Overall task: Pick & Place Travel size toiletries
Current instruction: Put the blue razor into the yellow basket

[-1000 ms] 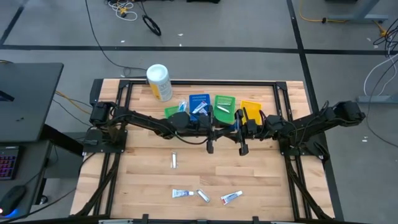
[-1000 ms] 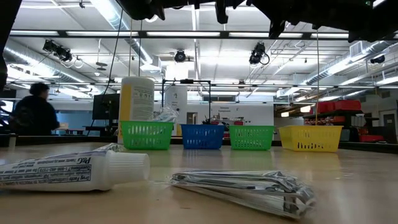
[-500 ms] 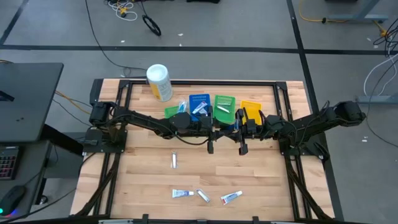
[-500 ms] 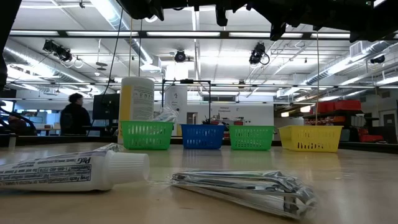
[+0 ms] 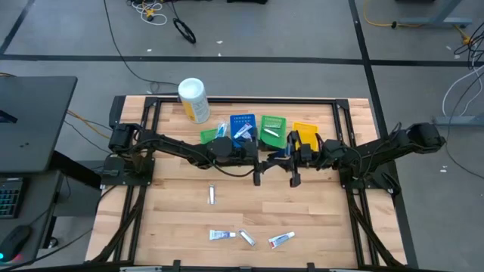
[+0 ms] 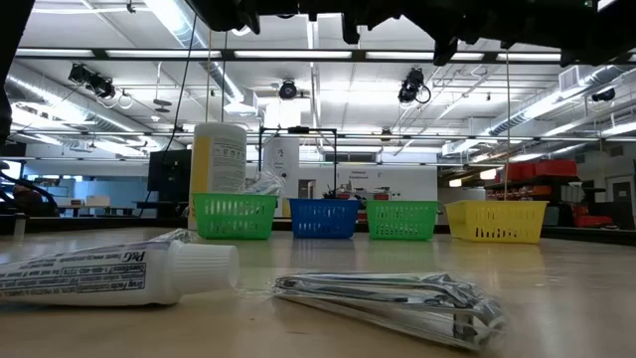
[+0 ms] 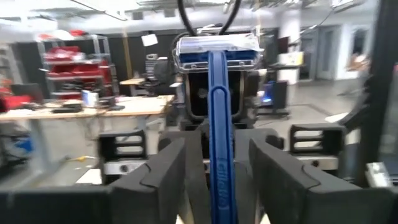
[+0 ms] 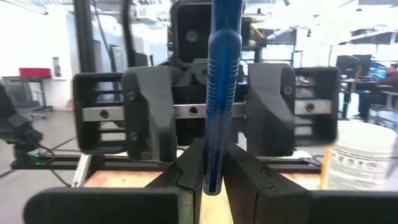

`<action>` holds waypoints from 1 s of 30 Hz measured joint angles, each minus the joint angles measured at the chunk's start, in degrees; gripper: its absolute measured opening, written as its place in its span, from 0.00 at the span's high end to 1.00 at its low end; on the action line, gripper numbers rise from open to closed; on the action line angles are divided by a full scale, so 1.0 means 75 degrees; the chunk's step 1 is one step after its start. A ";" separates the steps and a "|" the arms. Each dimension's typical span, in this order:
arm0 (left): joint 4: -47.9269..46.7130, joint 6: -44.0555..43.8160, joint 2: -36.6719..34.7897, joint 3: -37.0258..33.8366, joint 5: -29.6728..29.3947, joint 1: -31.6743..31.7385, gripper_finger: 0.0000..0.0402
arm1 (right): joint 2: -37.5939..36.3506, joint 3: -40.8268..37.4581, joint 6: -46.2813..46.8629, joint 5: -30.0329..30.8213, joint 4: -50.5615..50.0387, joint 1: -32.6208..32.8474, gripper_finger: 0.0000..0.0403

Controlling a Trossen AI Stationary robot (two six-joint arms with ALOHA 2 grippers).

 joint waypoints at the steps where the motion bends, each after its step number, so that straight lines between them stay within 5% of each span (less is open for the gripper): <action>1: -0.0029 0.0121 -0.0019 -0.0008 -0.0162 0.0000 0.52 | -0.0024 0.0000 -0.0039 0.0100 -0.0096 -0.0002 0.86; 15: -0.0940 0.0439 -0.0046 -0.0008 -0.2268 -0.0108 0.42 | -0.0315 0.0000 -0.0093 0.2525 -0.1466 0.0001 0.86; 23: -0.1788 0.0814 -0.0046 -0.0008 -0.4680 -0.0434 0.43 | -0.0309 0.0000 -0.0090 0.3650 -0.2130 0.0001 0.86; 30: -0.2699 0.0512 -0.0046 -0.0008 -0.5026 -0.0822 0.43 | -0.0306 0.0003 0.0735 0.6478 -0.4319 -0.0150 0.86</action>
